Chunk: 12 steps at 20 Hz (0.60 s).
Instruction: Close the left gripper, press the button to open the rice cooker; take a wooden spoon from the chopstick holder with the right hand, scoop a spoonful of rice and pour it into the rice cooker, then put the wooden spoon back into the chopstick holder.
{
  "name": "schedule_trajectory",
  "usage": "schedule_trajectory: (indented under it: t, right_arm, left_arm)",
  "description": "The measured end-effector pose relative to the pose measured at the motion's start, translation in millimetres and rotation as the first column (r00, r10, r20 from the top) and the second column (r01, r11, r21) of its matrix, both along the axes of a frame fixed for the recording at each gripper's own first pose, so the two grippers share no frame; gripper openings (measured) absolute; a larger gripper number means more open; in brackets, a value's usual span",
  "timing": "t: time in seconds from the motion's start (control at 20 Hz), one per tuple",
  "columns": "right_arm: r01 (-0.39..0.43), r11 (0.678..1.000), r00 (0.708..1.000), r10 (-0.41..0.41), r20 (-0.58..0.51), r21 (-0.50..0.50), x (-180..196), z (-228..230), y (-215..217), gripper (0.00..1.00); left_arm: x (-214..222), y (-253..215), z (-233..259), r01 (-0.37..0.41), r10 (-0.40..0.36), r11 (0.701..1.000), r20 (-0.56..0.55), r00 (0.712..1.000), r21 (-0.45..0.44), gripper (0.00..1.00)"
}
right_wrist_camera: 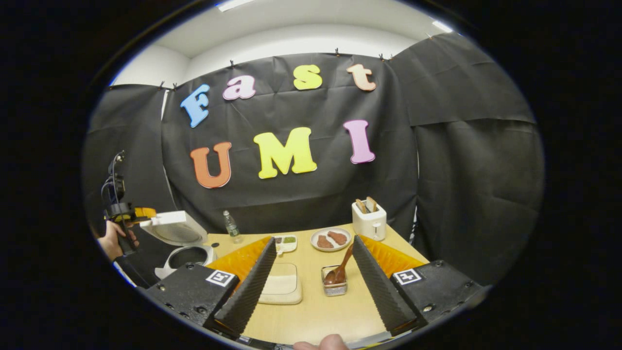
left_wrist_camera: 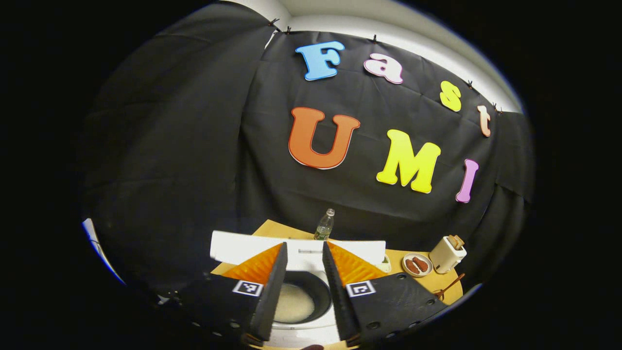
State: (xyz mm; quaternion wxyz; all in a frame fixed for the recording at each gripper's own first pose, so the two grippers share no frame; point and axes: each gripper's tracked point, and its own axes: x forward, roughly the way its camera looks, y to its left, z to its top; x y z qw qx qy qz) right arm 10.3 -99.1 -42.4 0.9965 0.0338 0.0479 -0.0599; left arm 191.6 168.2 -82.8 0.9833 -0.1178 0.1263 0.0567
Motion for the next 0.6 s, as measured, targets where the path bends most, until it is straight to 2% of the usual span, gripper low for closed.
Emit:
schedule_trajectory:
  t: [0.2,0.25,0.3,0.35,0.45,0.6]
  right_arm:
    - [-0.014,1.0,1.0,0.013,-0.008,-0.007,2,-2,0,1.0]
    - [-0.019,1.0,1.0,0.018,-0.01,-0.01,2,-3,-1,0.99]
    - [-0.022,1.0,1.0,0.022,-0.011,-0.015,3,-3,-1,0.99]
    - [-0.025,1.0,1.0,0.024,-0.013,-0.018,5,-4,-1,0.99]
    - [-0.029,0.999,0.999,0.029,-0.018,-0.02,6,-5,-5,0.99]
    - [-0.036,0.999,0.999,0.036,-0.02,-0.015,10,-7,-14,1.0]
  left_arm:
    - [-14,-5,18,-0.005,0.004,1.0,0.059,0.998,0.022,0.61]
    - [-18,-7,22,-0.008,0.005,0.999,0.069,0.998,0.04,0.65]
    - [-26,-10,25,-0.013,0.008,0.998,0.077,0.997,0.064,0.84]
    - [-32,-12,29,-0.018,0.01,0.996,0.086,0.996,0.089,0.88]
    - [-46,-20,43,-0.025,0.01,0.992,0.122,0.992,0.123,0.94]
    - [-69,-32,58,-0.033,0.005,0.984,0.161,0.987,0.173,0.94]
